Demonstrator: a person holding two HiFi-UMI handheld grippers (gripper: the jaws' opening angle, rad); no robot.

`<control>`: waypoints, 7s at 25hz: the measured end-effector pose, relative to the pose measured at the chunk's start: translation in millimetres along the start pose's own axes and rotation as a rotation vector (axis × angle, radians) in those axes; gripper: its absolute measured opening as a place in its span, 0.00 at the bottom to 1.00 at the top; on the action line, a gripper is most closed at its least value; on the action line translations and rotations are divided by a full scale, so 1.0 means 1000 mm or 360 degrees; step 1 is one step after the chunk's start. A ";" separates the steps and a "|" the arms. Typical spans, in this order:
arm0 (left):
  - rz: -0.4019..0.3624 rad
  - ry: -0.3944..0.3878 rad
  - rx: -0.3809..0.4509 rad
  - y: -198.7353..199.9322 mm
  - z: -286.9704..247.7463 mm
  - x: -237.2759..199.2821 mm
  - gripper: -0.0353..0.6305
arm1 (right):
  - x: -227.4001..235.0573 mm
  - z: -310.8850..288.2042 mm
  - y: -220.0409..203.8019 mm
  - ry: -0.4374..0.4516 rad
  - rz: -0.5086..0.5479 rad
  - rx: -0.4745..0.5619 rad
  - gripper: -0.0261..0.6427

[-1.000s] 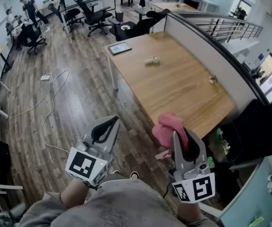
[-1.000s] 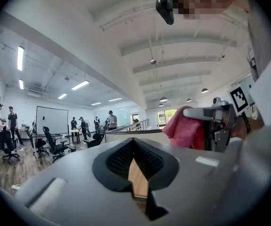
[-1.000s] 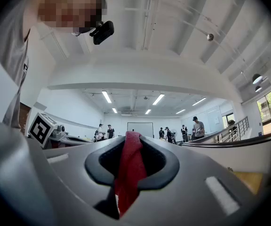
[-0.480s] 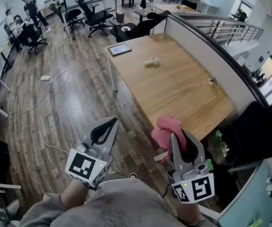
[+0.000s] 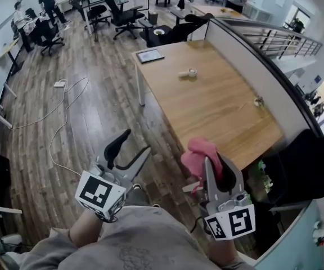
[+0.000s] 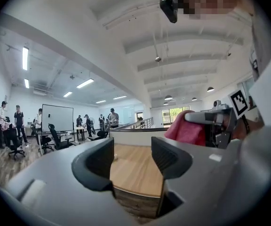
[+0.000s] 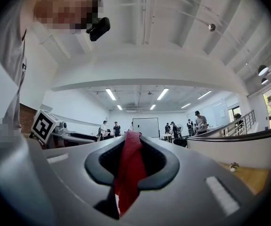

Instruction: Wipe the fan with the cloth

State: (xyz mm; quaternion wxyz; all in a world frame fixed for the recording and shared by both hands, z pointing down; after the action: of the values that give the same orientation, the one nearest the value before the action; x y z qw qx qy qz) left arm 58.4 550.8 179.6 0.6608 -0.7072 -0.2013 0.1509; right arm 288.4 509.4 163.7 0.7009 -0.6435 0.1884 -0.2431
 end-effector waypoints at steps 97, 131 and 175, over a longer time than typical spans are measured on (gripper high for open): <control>-0.0057 -0.0921 -0.0920 -0.237 -0.605 -0.455 0.44 | 0.254 -0.606 -0.267 -0.0738 -0.0313 -0.0789 0.14; -0.0046 -0.1437 -0.1017 -0.369 -0.642 -0.474 0.32 | 0.283 -0.691 -0.392 -0.0910 -0.0215 -0.0975 0.14; -0.0146 -0.1614 -0.0986 -0.367 -0.647 -0.463 0.32 | 0.198 -0.723 -0.436 -0.0284 -0.0261 -0.1412 0.14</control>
State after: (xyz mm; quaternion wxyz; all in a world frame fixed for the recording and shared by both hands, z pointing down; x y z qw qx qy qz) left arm -67.1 -222.0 573.5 0.2510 -0.6972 -0.5568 0.3753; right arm -10.8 -215.7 533.3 0.3496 -0.9126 0.1615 -0.1373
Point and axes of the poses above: the fingertips, and each gripper's own axes: z backward along the fingers, x to its right, y out of its top, the point moved 6 cm from there along z, backward along the fingers, and after that the axes turned 14 degrees about -y, right-handed, at the moved point
